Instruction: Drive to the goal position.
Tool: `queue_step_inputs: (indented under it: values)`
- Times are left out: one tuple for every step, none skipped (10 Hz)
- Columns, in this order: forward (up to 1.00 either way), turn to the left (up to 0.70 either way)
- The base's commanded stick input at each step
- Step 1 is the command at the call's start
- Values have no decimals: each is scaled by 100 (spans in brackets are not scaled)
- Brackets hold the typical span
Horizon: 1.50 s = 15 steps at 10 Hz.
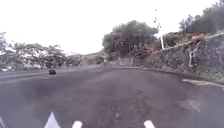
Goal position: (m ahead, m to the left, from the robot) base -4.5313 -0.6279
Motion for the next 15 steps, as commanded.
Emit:
queue_step_inputs:
  values:
    - [70,0]
    - [70,0]
    - [70,0]
    - [70,0]
    - [70,0]
    - [70,0]
    - [70,0]
    - [70,0]
    - [70,0]
    - [70,0]
    - [70,0]
    - [70,0]
    - [70,0]
    - [70,0]
    - [70,0]
